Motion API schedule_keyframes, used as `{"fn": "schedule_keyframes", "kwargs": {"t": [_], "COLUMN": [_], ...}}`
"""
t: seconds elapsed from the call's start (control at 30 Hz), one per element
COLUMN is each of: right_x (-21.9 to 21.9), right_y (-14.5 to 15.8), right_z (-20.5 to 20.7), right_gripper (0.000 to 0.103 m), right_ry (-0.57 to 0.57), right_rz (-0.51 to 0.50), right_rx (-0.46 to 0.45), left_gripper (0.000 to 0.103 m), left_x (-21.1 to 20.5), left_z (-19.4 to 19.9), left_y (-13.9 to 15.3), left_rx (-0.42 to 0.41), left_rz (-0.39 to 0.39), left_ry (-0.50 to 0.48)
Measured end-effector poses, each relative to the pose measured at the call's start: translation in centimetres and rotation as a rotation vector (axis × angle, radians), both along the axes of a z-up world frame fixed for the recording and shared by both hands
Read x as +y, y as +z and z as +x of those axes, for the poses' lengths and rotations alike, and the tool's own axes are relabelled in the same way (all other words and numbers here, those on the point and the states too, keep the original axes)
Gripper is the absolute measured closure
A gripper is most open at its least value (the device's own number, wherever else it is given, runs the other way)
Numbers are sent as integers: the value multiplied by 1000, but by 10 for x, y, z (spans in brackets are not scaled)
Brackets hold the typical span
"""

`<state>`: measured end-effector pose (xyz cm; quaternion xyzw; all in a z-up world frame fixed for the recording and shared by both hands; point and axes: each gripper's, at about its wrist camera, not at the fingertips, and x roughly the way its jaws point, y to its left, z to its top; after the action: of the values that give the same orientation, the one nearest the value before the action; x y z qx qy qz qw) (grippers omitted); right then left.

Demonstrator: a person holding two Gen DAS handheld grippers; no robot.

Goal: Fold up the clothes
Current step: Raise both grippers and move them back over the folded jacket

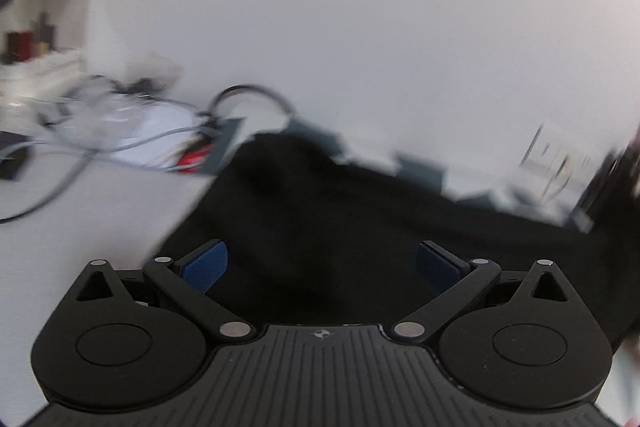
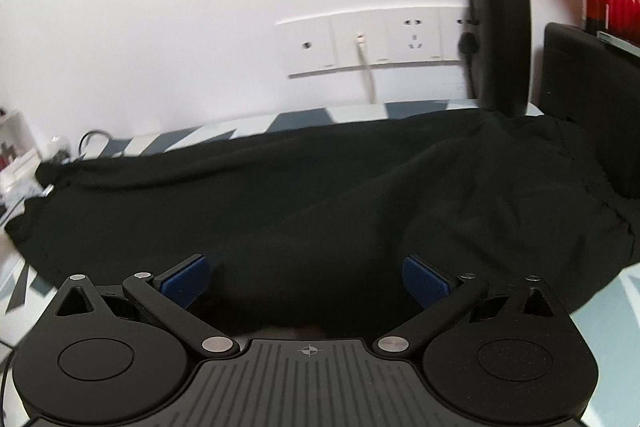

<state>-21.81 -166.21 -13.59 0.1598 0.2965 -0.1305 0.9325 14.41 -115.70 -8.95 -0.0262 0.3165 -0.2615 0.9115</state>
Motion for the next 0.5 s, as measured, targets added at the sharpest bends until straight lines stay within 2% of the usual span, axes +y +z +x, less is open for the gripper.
{"fn": "schedule_keyframes", "kwargs": {"t": [0.17, 0.27, 0.4, 0.5], "right_x": [23, 32, 44, 50], "right_y": [-12, -18, -23, -30], "right_z": [-7, -7, -9, -6], "right_gripper": [1, 1, 1, 1], "right_ry": [27, 11, -10, -20], "right_rz": [1, 17, 32, 3], "right_rx": [15, 30, 46, 77], "left_gripper": [0, 0, 0, 0], "left_x": [24, 22, 24, 26], "left_z": [-16, -11, 3, 15], "left_y": [-22, -35, -42, -43], "left_rx": [21, 66, 87, 112], "left_rz": [127, 147, 73, -21], "left_ry": [-10, -17, 0, 23]}}
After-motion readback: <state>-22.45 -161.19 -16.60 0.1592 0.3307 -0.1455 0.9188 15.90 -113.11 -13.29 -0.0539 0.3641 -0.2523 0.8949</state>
